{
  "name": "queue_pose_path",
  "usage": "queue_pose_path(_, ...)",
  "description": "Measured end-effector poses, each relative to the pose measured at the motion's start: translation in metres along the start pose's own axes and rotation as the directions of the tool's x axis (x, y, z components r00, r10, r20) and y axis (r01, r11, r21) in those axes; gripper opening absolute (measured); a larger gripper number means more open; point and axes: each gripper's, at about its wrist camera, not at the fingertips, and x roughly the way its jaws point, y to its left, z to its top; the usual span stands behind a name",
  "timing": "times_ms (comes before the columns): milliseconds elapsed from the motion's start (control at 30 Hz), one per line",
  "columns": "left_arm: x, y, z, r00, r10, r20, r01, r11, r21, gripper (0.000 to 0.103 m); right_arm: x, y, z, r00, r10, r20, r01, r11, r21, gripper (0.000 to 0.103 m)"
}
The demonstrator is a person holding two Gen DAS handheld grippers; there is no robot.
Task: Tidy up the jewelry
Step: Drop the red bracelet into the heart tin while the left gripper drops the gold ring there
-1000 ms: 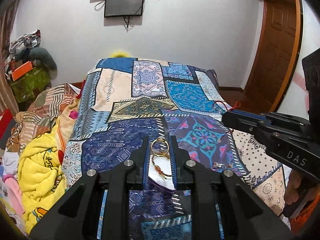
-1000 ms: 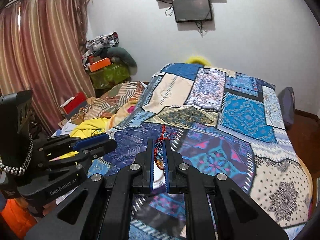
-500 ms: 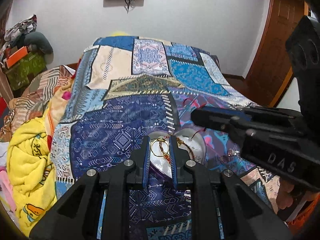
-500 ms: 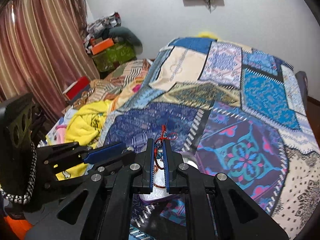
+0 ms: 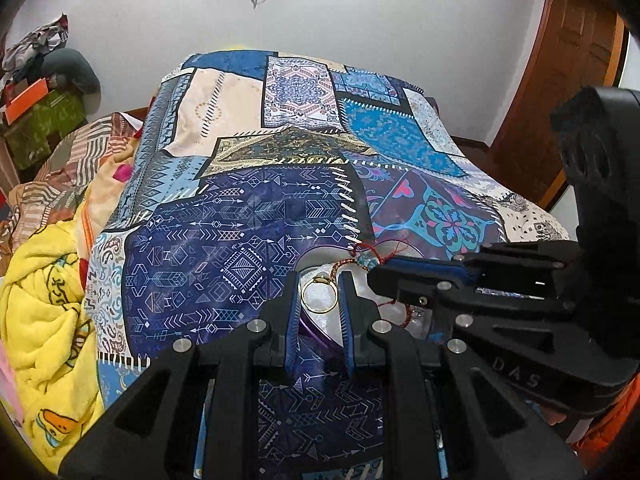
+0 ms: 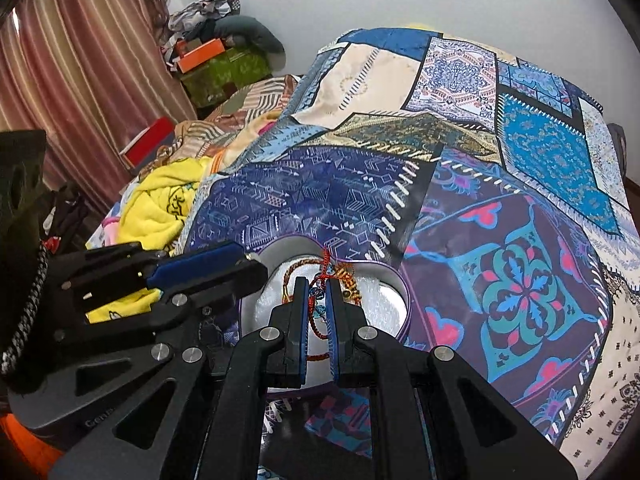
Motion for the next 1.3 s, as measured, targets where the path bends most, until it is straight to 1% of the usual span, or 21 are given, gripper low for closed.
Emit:
queue_pose_path(200, -0.001, 0.002, 0.001, 1.0, 0.015, -0.007, -0.015, 1.0, -0.006, 0.017, 0.001, -0.001, -0.004, 0.999, 0.002, -0.043, -0.001, 1.0, 0.008, 0.007)
queue_pose_path(300, -0.006, 0.004, 0.001, 1.0, 0.027, -0.002, -0.027, 1.0, -0.014, 0.017, -0.005, -0.001, -0.004, 0.999, 0.001, -0.034, -0.001, 1.0, 0.011, 0.008)
queue_pose_path(433, -0.018, 0.005, 0.004, 0.999, 0.034, 0.017, -0.034, 0.999, -0.017, 0.018, -0.019, 0.001, -0.002, 1.0, -0.013, -0.002, 0.013, 1.0, 0.007, 0.009)
queue_pose_path(467, -0.022, 0.005, 0.005, 0.999, 0.037, 0.025, -0.037, 0.999, -0.016, 0.018, -0.025, 0.001, -0.001, 1.0, -0.015, 0.011, 0.015, 1.0, 0.008, 0.011)
queue_pose_path(567, -0.032, 0.001, 0.008, 0.998, 0.046, 0.045, -0.045, 0.999, -0.009, 0.022, -0.04, 0.002, 0.001, 0.998, -0.034, 0.048, 0.034, 0.999, 0.007, 0.017)
queue_pose_path(667, -0.043, -0.003, 0.012, 0.997, 0.048, 0.068, -0.048, 0.999, -0.003, 0.026, -0.054, 0.002, 0.0, 0.995, -0.064, 0.081, 0.064, 0.998, -0.002, 0.018)
queue_pose_path(833, -0.06, -0.02, 0.018, 0.993, 0.054, 0.106, -0.057, 0.998, 0.02, 0.03, -0.081, -0.003, -0.003, 0.985, -0.106, 0.135, 0.106, 0.994, 0.005, 0.022)
queue_pose_path(900, -0.065, -0.027, 0.019, 0.992, 0.048, 0.117, -0.052, 0.998, 0.029, 0.033, -0.089, -0.006, -0.005, 0.982, -0.117, 0.151, 0.116, 0.993, 0.012, 0.026)
queue_pose_path(967, -0.07, -0.036, 0.02, 0.991, 0.038, 0.125, -0.044, 0.998, 0.041, 0.033, -0.098, -0.011, -0.009, 0.977, -0.13, 0.166, 0.128, 0.991, 0.023, 0.03)
queue_pose_path(1033, -0.073, -0.045, 0.021, 0.991, 0.028, 0.129, -0.035, 0.998, 0.052, 0.034, -0.105, -0.018, -0.013, 0.974, -0.144, 0.176, 0.14, 0.989, 0.037, 0.03)
queue_pose_path(1167, -0.074, -0.065, 0.02, 0.992, 0.011, 0.125, -0.021, 0.997, 0.078, 0.037, -0.121, -0.036, -0.024, 0.966, -0.181, 0.183, 0.17, 0.983, 0.073, 0.03)
queue_pose_path(1300, -0.065, -0.082, 0.015, 0.996, -0.014, 0.091, 0.006, 0.996, 0.09, 0.038, -0.133, -0.06, -0.039, 0.957, -0.235, 0.169, 0.218, 0.97, 0.112, 0.03)
